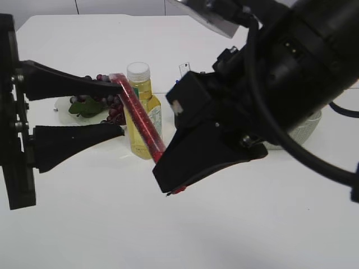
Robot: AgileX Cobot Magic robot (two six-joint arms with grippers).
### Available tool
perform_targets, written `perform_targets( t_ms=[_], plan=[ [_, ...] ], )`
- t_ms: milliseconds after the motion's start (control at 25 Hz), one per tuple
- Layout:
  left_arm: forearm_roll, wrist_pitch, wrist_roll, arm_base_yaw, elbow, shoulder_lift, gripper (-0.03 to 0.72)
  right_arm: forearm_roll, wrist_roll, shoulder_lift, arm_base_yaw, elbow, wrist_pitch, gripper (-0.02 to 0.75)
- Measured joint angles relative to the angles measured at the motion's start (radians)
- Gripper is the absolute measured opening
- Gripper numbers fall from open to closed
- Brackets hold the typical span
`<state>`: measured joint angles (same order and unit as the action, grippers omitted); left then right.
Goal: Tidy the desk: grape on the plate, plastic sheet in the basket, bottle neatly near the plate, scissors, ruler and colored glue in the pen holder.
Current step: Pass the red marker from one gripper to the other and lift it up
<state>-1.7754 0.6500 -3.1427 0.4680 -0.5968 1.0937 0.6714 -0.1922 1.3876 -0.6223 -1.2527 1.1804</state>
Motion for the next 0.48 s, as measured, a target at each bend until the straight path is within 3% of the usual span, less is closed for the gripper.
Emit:
perform_targets(
  t_ms=[200, 480],
  plan=[
    [0.000, -0.023, -0.001, 0.055, 0.000, 0.024, 0.313, 0.069, 0.000, 0.031, 0.000, 0.000, -0.021, 0.076],
    [-0.005, -0.027, -0.001, 0.062, -0.002, 0.044, 0.311, 0.085, 0.000, 0.037, 0.000, 0.000, -0.021, 0.076]
  ],
)
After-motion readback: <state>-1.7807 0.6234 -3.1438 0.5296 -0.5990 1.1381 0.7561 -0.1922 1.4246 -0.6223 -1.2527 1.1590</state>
